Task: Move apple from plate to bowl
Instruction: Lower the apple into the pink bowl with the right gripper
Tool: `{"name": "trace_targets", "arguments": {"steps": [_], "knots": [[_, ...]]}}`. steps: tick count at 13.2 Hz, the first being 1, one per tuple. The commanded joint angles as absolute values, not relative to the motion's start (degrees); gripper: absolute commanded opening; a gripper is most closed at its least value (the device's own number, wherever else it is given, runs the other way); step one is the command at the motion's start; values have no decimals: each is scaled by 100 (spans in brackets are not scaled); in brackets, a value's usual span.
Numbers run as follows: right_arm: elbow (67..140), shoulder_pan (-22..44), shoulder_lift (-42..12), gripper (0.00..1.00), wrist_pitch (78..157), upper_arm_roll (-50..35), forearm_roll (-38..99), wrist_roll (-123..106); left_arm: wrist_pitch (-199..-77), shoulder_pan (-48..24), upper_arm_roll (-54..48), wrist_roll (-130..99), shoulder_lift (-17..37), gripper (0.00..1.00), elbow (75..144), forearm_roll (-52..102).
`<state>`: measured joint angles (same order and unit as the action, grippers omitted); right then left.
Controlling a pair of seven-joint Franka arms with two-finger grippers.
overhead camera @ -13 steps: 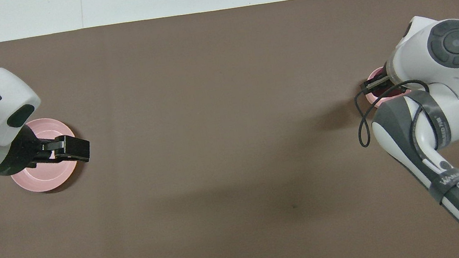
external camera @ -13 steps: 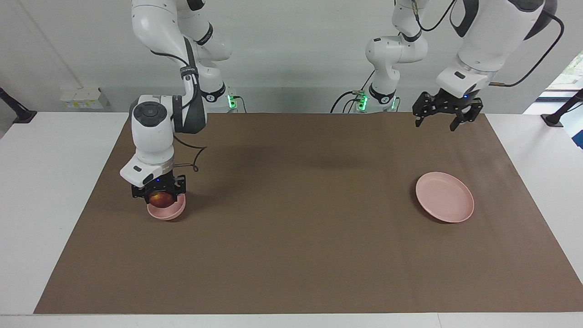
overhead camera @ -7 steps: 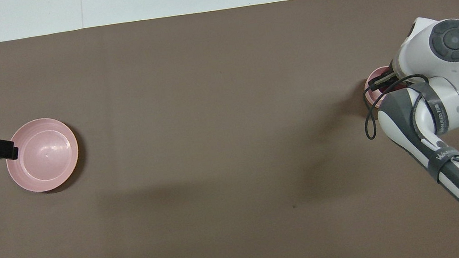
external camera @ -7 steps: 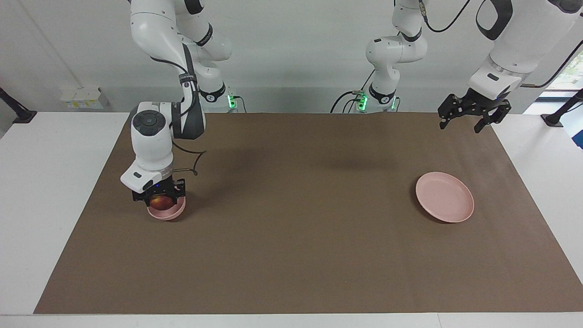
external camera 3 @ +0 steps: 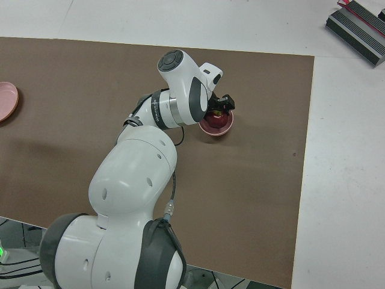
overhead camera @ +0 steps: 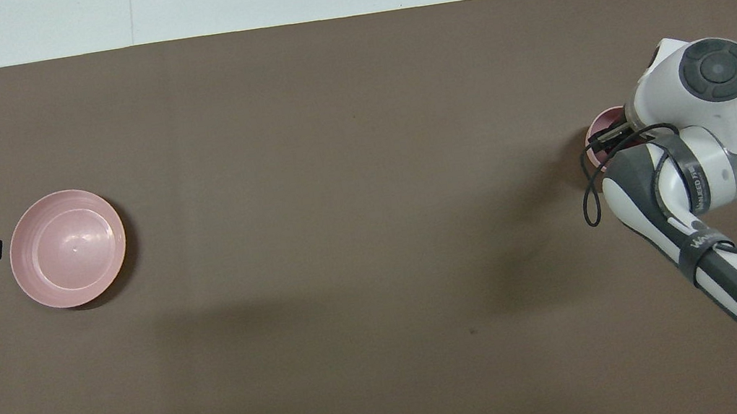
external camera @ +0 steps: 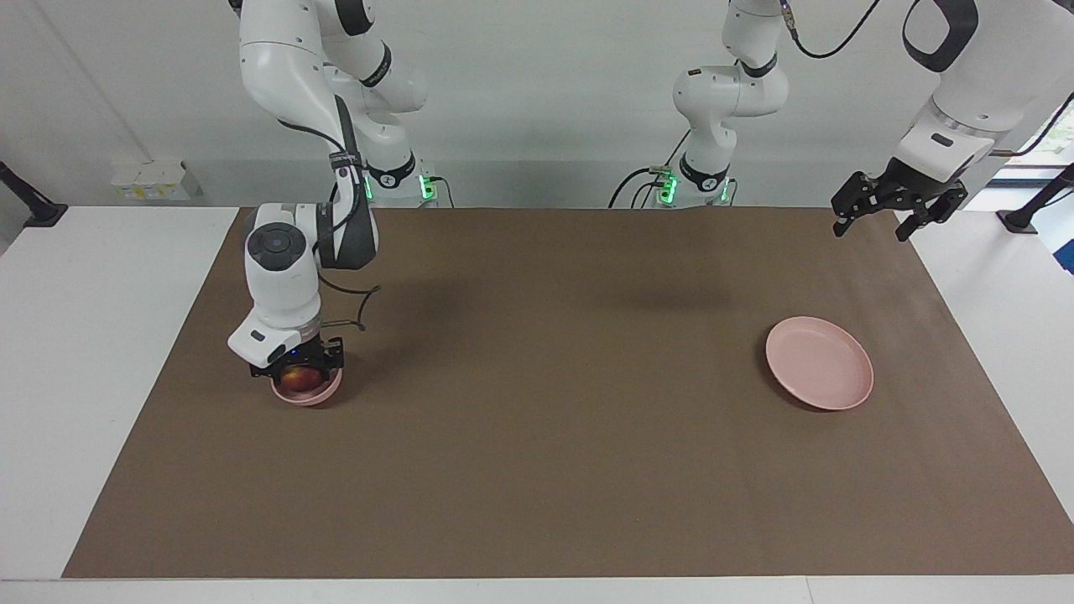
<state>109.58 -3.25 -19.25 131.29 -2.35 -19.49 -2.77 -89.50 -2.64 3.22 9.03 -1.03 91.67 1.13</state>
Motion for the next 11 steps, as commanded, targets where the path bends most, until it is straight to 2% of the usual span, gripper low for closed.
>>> {"name": "trace_targets", "arguments": {"steps": [1,2,3,4,5,6,9,11], "knots": [[11013,-413,-1942,23,13263,-299,-1987,-334,-8763,-404,422,888,-158,100,9158,70],[11021,-413,-1951,39,13263,-299,-1978,-325,-8763,-369,422,888,-158,100,9158,70],[11013,-413,-1960,60,13263,-299,-1978,-325,-8763,-334,439,888,-158,100,9158,70],[11013,-413,-1960,75,13263,-299,-1978,-325,-8763,-325,466,888,-158,100,9158,70],[11004,-413,-1960,94,13254,-299,-1969,-316,-8754,-325,475,888,-158,100,9158,70],[10987,-422,-1960,100,13245,-308,-1960,-325,-8763,-325,466,888,-158,100,9158,70],[10881,-387,-1890,100,13131,-325,-1821,-290,-8763,-343,466,888,-158,100,9158,70],[10837,-334,-1636,100,12895,-325,-1373,-290,-8763,-325,466,888,-158,100,9158,70]]}}
